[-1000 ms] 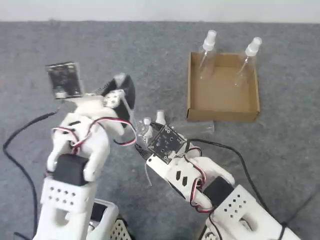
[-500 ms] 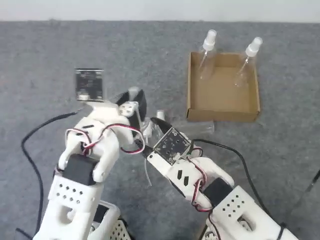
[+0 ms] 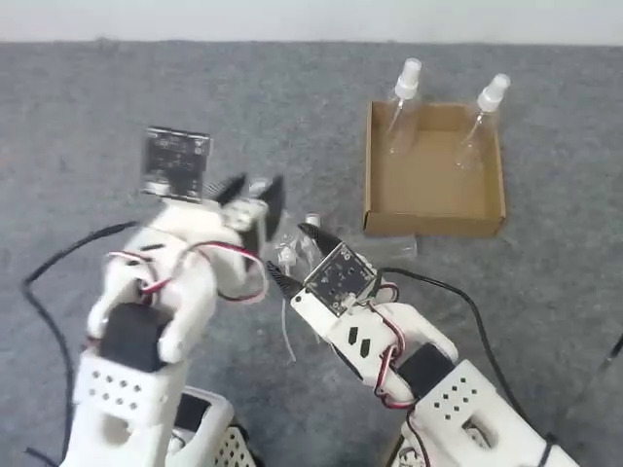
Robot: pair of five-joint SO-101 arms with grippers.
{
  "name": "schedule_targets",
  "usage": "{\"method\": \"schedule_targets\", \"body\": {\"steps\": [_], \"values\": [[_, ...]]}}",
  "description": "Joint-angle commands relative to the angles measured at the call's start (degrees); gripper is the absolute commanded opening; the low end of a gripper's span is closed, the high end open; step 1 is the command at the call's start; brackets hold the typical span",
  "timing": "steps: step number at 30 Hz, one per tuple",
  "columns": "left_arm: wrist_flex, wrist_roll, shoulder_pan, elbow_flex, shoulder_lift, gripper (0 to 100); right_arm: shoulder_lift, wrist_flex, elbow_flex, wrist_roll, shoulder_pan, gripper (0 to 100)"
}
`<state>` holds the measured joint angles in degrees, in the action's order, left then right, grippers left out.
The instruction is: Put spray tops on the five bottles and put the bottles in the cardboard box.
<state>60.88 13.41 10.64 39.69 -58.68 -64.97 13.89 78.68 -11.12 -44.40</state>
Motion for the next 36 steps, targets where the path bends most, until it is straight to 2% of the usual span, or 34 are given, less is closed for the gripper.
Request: {"method": "schedule_targets", "body": {"steps": [1,11,15,24,32,36], "values": [[-0.6,-1.2,-5.5,-5.8,-0.5,15,-1.5,-1.5,-1.1,0.6,0.9,0.6],[-4.9,-3.3,-8.0,0.0,-0.6,15,-1.5,-1.5,-1.1,0.6,0.9,0.6],[-4.0,-3.2,-8.9,3.1,-0.9,10,-1.5,-1.5,-1.1,0.6,0.9,0.6],[-4.4,-3.3,-0.1,8.2,-0.9,7,-1.5,-1.5,-1.1,0.6,0.8,0.6],[-4.4,-3.5,0.9,8.0,-0.5,7,-1.5,-1.9,-0.4,0.6,0.7,0.6],[-4.4,-6.2,0.9,8.1,-0.5,7,-1.5,-1.9,-0.4,0.6,0.7,0.6]]}}
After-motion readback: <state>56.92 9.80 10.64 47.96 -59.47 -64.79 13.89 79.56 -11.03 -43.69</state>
